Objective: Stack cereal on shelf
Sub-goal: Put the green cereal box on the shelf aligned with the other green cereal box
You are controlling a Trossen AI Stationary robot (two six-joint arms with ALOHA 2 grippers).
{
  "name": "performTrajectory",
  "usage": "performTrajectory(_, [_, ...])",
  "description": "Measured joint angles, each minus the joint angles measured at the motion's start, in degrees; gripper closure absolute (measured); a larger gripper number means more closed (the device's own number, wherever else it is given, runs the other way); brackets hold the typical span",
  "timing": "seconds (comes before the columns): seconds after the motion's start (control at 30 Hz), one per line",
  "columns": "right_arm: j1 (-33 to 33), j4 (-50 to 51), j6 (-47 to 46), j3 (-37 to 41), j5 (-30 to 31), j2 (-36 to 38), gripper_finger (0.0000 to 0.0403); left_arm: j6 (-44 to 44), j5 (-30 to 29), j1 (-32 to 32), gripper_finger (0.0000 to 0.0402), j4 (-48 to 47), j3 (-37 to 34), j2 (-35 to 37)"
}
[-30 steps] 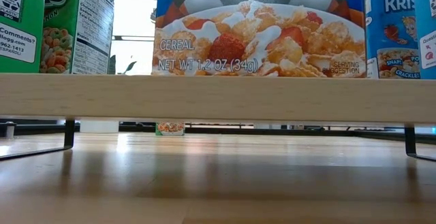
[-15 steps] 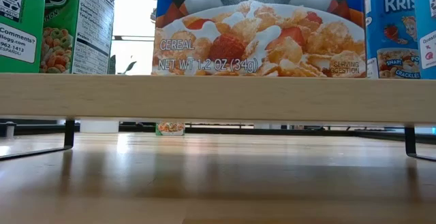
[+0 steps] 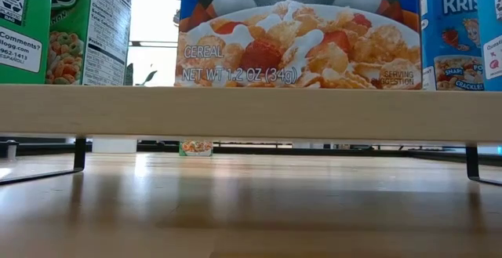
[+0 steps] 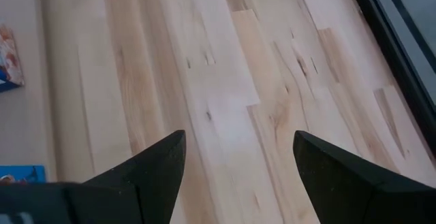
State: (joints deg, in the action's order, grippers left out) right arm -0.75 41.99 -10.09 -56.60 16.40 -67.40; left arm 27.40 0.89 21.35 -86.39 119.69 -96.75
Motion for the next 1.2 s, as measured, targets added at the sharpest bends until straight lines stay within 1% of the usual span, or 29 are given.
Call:
performTrajectory(0.1, [0.8,0.0,0.0,0.0,0.0,0.0,0.0106,3.2,2.7,5.7,0.0175,2.0,-4.9,0.1])
performTrajectory(0.23, [2.2,0.0,0.1,0.0,0.0,0.0,0.0106,7.8,3.2,11.3,0.0175,4.1,-11.3,0.1])
performTrajectory(0.3, [3.1,-0.2,0.7,0.0,0.0,0.0,0.0106,9.5,4.2,13.4,0.0175,7.0,-14.4,0.1])
performTrajectory(0.4, [4.3,-0.4,0.9,0.0,0.0,0.0,0.0106,9.3,9.2,16.2,0.0175,10.9,-17.8,0.1])
performTrajectory(0.47, [5.0,-0.4,0.9,0.0,0.0,0.0,0.0106,6.7,10.2,17.2,0.0175,13.3,-19.8,0.1])
performTrajectory(0.53, [5.4,-0.4,0.9,0.0,0.0,0.0,0.0106,4.2,8.5,17.3,0.0175,16.3,-21.3,0.1])
performTrajectory(0.67, [5.8,-0.4,1.0,0.0,0.0,0.0,0.0106,3.8,0.8,17.2,0.0175,20.4,-22.7,0.1])
performTrajectory(0.73, [5.8,-0.4,1.0,0.0,0.0,0.0,0.0106,3.6,-1.5,17.1,0.0175,23.0,-23.3,0.1])
performTrajectory(0.87, [5.8,-0.4,1.1,0.0,0.0,0.0,0.0106,2.2,-1.4,17.0,0.0175,24.8,-23.5,0.1])
performTrajectory(0.97, [5.8,-0.4,1.1,0.0,0.0,0.0,0.0106,1.1,0.6,16.8,0.0175,25.8,-23.5,0.1])
performTrajectory(1.1, [5.8,-0.4,1.1,0.0,0.0,0.0,0.0106,-4.1,-1.3,16.8,0.0175,26.9,-23.5,0.1])
performTrajectory(1.13, [5.8,-0.4,1.1,0.0,0.0,0.0,0.0106,-3.8,-1.7,16.8,0.0175,26.7,-23.5,0.1])
performTrajectory(1.2, [5.8,-0.4,1.1,0.0,0.0,0.0,0.0106,-0.7,-1.5,16.5,0.0171,26.1,-23.5,0.1])
